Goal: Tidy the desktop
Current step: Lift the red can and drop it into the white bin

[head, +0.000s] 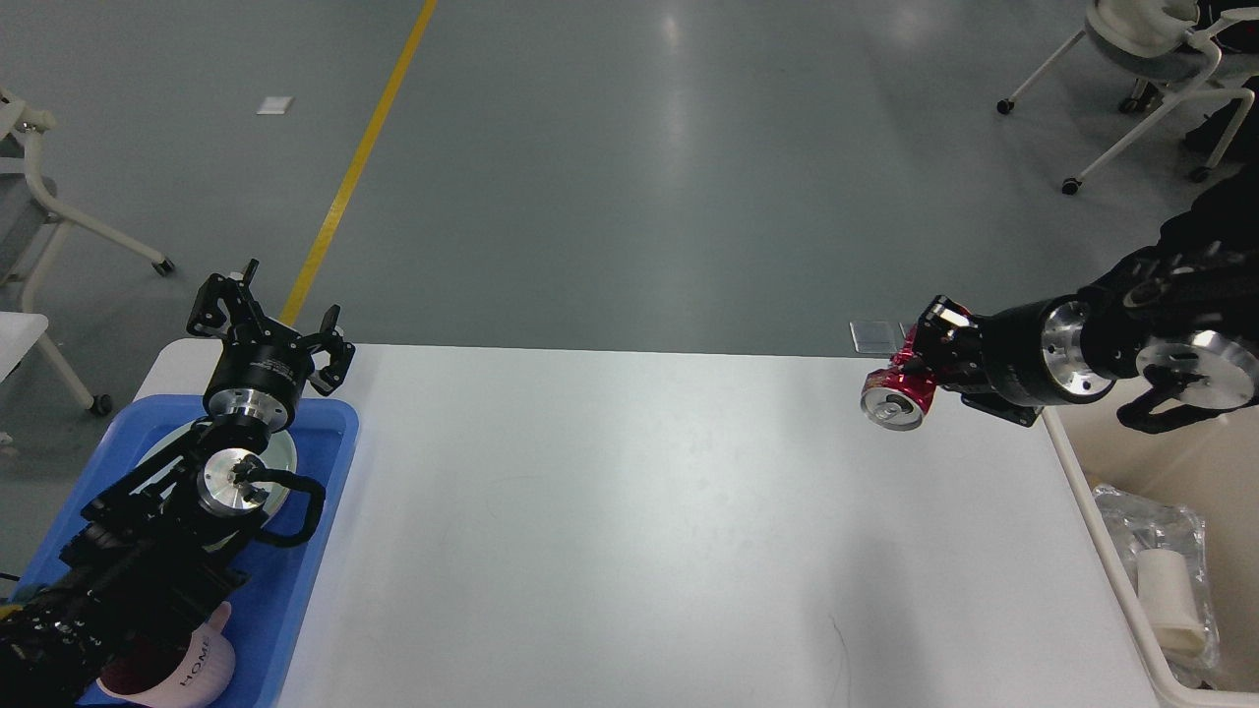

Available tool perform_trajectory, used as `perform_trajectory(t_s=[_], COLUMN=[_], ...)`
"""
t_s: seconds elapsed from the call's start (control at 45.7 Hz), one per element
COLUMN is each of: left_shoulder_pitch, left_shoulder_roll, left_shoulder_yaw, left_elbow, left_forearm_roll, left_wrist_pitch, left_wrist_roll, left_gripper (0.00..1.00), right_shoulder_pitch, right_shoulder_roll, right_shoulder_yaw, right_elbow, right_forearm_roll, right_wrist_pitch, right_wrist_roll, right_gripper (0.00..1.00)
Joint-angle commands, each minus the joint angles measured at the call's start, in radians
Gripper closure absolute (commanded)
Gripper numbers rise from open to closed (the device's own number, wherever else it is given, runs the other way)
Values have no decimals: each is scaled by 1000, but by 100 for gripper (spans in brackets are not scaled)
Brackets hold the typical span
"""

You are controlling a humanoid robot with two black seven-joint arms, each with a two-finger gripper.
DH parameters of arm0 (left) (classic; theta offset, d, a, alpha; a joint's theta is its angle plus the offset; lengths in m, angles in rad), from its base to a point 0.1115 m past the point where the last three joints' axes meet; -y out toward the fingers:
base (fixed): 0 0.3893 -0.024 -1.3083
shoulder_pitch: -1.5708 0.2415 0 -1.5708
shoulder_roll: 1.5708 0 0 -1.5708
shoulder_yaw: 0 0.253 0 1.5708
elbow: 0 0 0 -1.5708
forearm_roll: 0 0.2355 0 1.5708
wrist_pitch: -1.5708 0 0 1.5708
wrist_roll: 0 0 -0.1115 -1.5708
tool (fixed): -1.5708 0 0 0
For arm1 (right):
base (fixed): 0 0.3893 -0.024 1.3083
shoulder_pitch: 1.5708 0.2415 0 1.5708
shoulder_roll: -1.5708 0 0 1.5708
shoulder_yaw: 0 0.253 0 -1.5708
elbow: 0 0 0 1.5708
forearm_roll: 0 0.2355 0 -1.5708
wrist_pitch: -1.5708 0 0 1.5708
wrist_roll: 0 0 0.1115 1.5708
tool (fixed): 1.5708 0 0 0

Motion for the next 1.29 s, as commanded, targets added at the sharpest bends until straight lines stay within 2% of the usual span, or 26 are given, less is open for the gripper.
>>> perform_trajectory(t_s=[0.0, 0.109, 0.197, 0.285, 0.438, 0.46, 0.525, 0.591, 0.613, 0.635, 0.657, 0.679, 0.7, 0.722, 1.029, 1.16, 1.27], left_shoulder_pitch=[0, 0, 0, 0, 0, 0, 0, 0, 0, 0, 0, 0, 0, 0, 0, 0, 0], left_shoulder_roll=[0, 0, 0, 0, 0, 0, 0, 0, 0, 0, 0, 0, 0, 0, 0, 0, 0], left_shoulder_yaw=[1, -1, -1, -1, -1, -1, -1, 1, 1, -1, 1, -1, -1, -1, 1, 1, -1], left_elbow=[0, 0, 0, 0, 0, 0, 0, 0, 0, 0, 0, 0, 0, 0, 0, 0, 0], left_forearm_roll=[0, 0, 0, 0, 0, 0, 0, 0, 0, 0, 0, 0, 0, 0, 0, 0, 0], left_wrist_pitch=[0, 0, 0, 0, 0, 0, 0, 0, 0, 0, 0, 0, 0, 0, 0, 0, 0], left_wrist_roll=[0, 0, 0, 0, 0, 0, 0, 0, 0, 0, 0, 0, 0, 0, 0, 0, 0], left_gripper=[4, 4, 4, 4, 4, 4, 4, 4, 4, 4, 4, 4, 4, 4, 4, 4, 4], right_shoulder_pitch=[16, -81, -255, -508, -939, -1080, -1240, -1354, -1377, -1394, -1409, -1420, -1429, -1434, -1488, -1463, -1364], right_shoulder_roll=[38, 34, 8, -25, -23, -20, -12, 7, 12, 14, 15, 15, 15, 15, 17, 38, 49], right_shoulder_yaw=[-28, -100, -120, -109, -66, -36, 7, 49, 60, 70, 78, 84, 90, 95, 147, 161, 170], right_elbow=[0, -83, -267, -546, -1118, -1290, -1488, -1615, -1643, -1658, -1660, -1660, -1662, -1662, -1666, -1674, -1654], right_forearm_roll=[-43, -109, -131, -131, -114, -108, -101, -86, -81, -77, -72, -69, -69, -69, -69, -65, -57], right_wrist_pitch=[4, -20, -60, -88, -97, -100, -100, -97, -90, -85, -86, -88, -94, -94, -99, -109, -114], right_wrist_roll=[21, 21, 23, 23, 23, 23, 21, 14, 12, 12, 11, 11, 11, 9, 11, 11, 11], right_gripper=[100, 100, 100, 100, 100, 100, 100, 100, 100, 61, 1, 0, 7, 0, 0, 0, 0])
